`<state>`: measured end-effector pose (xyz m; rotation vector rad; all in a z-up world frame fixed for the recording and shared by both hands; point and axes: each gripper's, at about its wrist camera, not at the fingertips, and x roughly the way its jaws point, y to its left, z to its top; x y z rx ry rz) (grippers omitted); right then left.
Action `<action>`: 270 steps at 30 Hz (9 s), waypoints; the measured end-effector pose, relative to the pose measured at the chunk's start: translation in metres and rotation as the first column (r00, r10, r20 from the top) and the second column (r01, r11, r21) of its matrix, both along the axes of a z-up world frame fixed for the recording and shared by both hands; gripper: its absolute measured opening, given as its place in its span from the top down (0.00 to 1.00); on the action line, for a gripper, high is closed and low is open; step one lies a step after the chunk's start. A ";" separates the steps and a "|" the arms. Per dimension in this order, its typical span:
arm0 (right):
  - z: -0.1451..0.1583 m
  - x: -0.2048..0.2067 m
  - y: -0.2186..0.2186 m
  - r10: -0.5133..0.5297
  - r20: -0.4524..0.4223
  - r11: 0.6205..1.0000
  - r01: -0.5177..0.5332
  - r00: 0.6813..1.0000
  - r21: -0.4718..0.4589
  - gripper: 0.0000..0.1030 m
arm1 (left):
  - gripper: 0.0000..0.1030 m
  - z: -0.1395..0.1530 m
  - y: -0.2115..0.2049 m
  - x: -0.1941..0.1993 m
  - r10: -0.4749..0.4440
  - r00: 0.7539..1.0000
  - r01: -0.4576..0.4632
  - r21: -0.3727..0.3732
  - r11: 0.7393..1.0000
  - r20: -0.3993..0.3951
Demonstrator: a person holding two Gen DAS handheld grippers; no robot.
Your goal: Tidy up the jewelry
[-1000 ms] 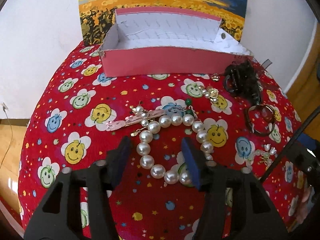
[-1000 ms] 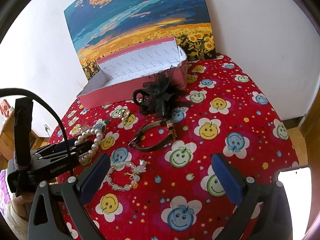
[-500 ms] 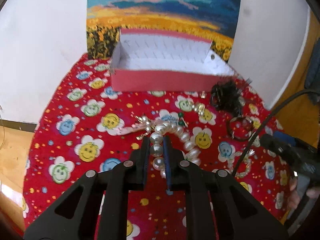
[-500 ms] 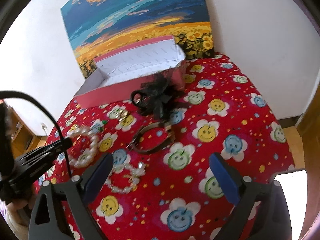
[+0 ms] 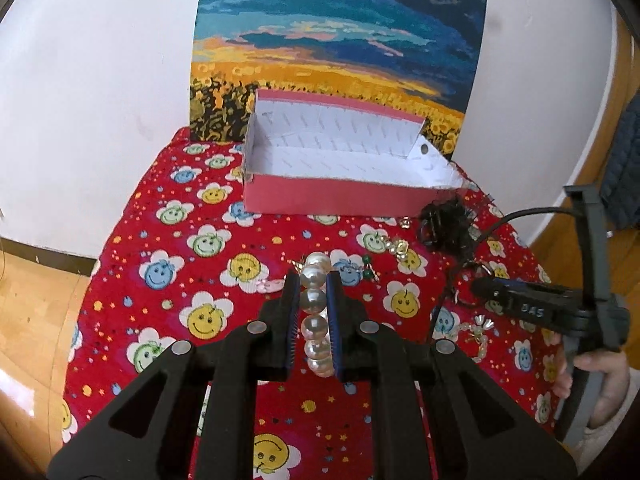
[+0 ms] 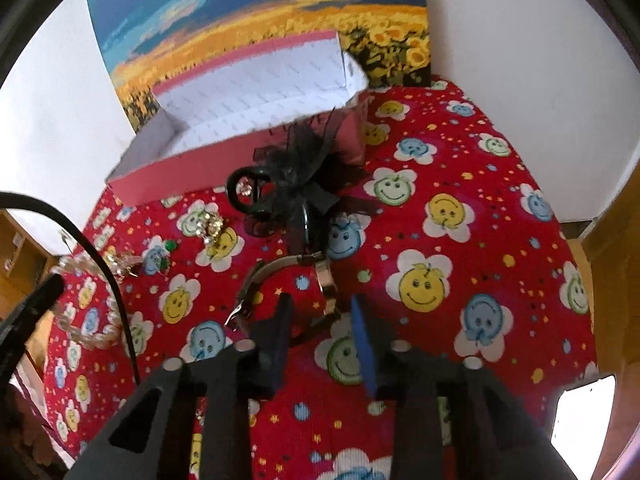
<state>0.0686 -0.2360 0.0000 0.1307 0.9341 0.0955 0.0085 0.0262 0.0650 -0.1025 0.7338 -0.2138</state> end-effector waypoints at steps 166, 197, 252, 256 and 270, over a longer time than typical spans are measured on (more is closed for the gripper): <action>0.035 -0.057 -0.006 0.004 0.201 0.997 -0.019 0.979 0.074 0.89 | 0.88 -0.030 -0.044 0.045 -0.092 0.970 0.084 -0.046 0.995 -0.224; 0.039 -0.055 -0.032 0.016 0.227 0.981 -0.058 0.974 0.183 0.89 | 0.92 -0.048 -0.109 0.108 -0.158 0.974 0.186 0.175 0.967 -0.161; 0.071 0.125 0.009 0.073 0.203 0.997 -0.077 0.977 0.008 0.89 | 0.92 -0.016 -0.030 0.224 -0.036 0.995 0.038 0.015 0.999 -0.097; 0.058 0.134 0.008 0.070 0.175 0.998 -0.070 0.982 -0.003 0.89 | 0.92 -0.023 -0.031 0.228 -0.036 0.993 0.038 0.021 0.999 -0.111; 0.049 0.138 0.007 0.038 0.135 0.999 -0.038 0.990 0.000 0.87 | 0.91 -0.032 -0.040 0.232 -0.057 0.985 0.067 0.056 0.996 -0.164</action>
